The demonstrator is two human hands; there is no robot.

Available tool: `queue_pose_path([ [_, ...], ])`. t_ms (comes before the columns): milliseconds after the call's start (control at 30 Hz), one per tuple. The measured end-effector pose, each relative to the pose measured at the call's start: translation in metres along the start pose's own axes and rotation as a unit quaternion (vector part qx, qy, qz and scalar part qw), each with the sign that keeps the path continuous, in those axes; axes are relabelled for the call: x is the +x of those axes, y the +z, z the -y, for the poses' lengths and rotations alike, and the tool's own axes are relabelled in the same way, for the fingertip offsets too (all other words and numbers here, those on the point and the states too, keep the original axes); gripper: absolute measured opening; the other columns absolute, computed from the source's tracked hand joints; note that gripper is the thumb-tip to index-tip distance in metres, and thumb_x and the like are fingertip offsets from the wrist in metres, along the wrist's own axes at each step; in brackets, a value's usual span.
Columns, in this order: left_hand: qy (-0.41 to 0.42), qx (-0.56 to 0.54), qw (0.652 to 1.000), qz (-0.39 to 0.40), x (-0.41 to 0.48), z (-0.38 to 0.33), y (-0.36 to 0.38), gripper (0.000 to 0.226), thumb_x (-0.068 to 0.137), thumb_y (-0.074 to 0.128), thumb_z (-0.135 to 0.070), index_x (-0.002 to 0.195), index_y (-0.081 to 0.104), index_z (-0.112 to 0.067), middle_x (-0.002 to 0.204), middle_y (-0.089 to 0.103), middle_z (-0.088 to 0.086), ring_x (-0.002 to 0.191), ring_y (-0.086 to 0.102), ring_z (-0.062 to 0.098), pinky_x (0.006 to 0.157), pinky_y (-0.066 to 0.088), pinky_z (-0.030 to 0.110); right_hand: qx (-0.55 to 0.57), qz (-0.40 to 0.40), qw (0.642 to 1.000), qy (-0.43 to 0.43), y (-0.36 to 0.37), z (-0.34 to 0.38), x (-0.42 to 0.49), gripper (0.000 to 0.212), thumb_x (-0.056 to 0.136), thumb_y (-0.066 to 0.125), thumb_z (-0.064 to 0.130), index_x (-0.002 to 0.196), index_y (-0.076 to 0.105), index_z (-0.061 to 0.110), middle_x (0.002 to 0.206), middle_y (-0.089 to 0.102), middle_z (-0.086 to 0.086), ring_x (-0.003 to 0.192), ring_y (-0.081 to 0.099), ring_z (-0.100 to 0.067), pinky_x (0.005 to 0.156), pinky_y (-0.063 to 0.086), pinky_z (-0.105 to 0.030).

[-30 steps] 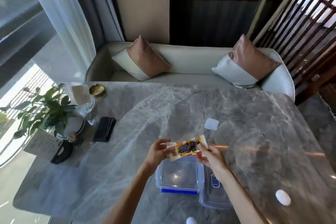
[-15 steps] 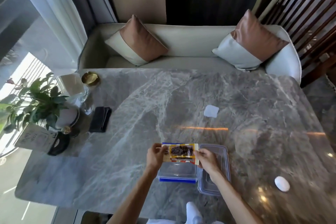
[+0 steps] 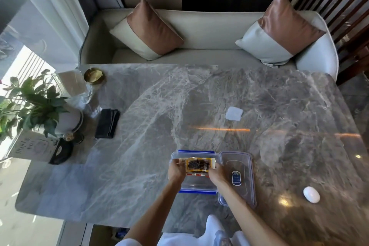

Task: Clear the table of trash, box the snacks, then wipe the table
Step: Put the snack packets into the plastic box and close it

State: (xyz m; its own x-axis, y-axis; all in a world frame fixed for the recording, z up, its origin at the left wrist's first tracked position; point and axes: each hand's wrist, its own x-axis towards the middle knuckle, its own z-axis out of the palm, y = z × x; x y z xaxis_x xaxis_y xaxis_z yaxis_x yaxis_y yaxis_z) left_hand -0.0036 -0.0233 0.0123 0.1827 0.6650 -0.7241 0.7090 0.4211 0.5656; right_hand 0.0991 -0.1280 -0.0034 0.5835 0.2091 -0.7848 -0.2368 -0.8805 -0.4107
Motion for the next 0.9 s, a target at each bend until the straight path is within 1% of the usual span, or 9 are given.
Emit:
queue_pose_path([
  [167,-0.008,0.0,0.999,0.038,0.002,-0.001,0.009,0.03,0.087,0.037,0.003,0.096,0.066,0.004,0.082,0.065,0.014,0.073,0.059,0.022,0.06,0.047,0.028,-0.032,0.017,0.999,0.04,0.003,0.004,0.002,0.055,0.089,0.04,0.01,0.143,0.036,0.015,0.137,0.053,-0.015,0.121,0.054,-0.034,0.101,0.047,-0.04],
  [300,-0.022,-0.015,0.998,0.06,0.003,-0.001,0.011,0.024,0.088,0.046,0.001,0.1,0.067,0.0,0.086,0.068,0.013,0.072,0.063,0.019,0.057,0.051,0.025,-0.031,0.022,0.998,0.054,0.006,0.006,0.004,0.054,0.089,0.042,0.011,0.143,0.037,0.014,0.132,0.057,-0.015,0.115,0.057,-0.032,0.099,0.05,-0.04],
  [367,-0.029,-0.005,0.998,0.059,0.004,-0.001,0.01,0.021,0.087,0.048,-0.001,0.098,0.067,0.0,0.082,0.066,0.009,0.069,0.061,0.017,0.053,0.048,0.023,-0.031,0.043,0.997,0.064,0.006,0.009,0.003,0.043,0.091,0.043,0.014,0.133,0.048,0.008,0.124,0.061,-0.015,0.111,0.059,-0.031,0.092,0.049,-0.033],
  [433,-0.04,0.004,0.998,0.05,0.003,-0.001,0.009,0.017,0.086,0.048,0.0,0.093,0.063,-0.001,0.081,0.064,0.009,0.073,0.061,0.02,0.059,0.051,0.027,-0.028,0.061,0.995,0.072,0.005,0.012,0.002,0.034,0.091,0.044,0.015,0.122,0.054,0.004,0.117,0.063,-0.014,0.106,0.06,-0.029,0.082,0.045,-0.028],
  [500,-0.042,0.002,0.998,0.036,0.001,-0.003,0.008,0.011,0.086,0.05,-0.001,0.083,0.057,-0.009,0.078,0.064,0.005,0.074,0.063,0.021,0.06,0.054,0.03,-0.031,0.064,0.995,0.073,0.007,0.013,0.003,0.044,0.091,0.045,0.014,0.133,0.049,0.003,0.128,0.06,-0.015,0.114,0.059,-0.03,0.086,0.045,-0.028],
  [567,-0.022,0.011,0.999,0.035,0.001,-0.003,0.008,0.016,0.085,0.053,-0.002,0.079,0.056,-0.016,0.076,0.066,0.002,0.07,0.065,0.017,0.054,0.055,0.029,-0.022,0.071,0.996,0.044,0.008,0.014,0.0,0.05,0.09,0.046,0.012,0.14,0.042,0.013,0.134,0.058,-0.012,0.118,0.057,-0.03,0.098,0.046,-0.033],
  [700,0.01,0.037,0.996,0.075,0.002,0.002,0.013,0.022,0.086,0.055,-0.003,0.104,0.067,-0.007,0.099,0.073,0.012,0.094,0.07,0.028,0.084,0.059,0.045,-0.045,0.087,0.995,0.0,0.008,0.011,-0.003,0.047,0.091,0.04,0.007,0.135,0.047,0.021,0.131,0.06,-0.009,0.116,0.058,-0.029,0.093,0.044,-0.031],
  [800,0.003,0.08,0.995,0.067,-0.001,0.003,0.015,0.025,0.088,0.049,-0.003,0.101,0.07,0.001,0.1,0.073,0.019,0.097,0.069,0.034,0.085,0.057,0.042,-0.066,0.097,0.993,0.001,0.005,0.006,-0.005,0.041,0.09,0.039,0.009,0.127,0.055,0.017,0.127,0.063,-0.01,0.113,0.059,-0.029,0.084,0.041,-0.027],
  [900,0.004,0.105,0.993,0.056,-0.003,0.005,0.016,0.029,0.087,0.045,-0.001,0.102,0.07,0.003,0.102,0.073,0.021,0.098,0.069,0.035,0.083,0.056,0.042,-0.079,0.11,0.991,-0.007,0.002,0.003,-0.007,0.042,0.09,0.039,0.01,0.128,0.054,0.019,0.126,0.063,-0.009,0.11,0.059,-0.028,0.08,0.039,-0.025],
])
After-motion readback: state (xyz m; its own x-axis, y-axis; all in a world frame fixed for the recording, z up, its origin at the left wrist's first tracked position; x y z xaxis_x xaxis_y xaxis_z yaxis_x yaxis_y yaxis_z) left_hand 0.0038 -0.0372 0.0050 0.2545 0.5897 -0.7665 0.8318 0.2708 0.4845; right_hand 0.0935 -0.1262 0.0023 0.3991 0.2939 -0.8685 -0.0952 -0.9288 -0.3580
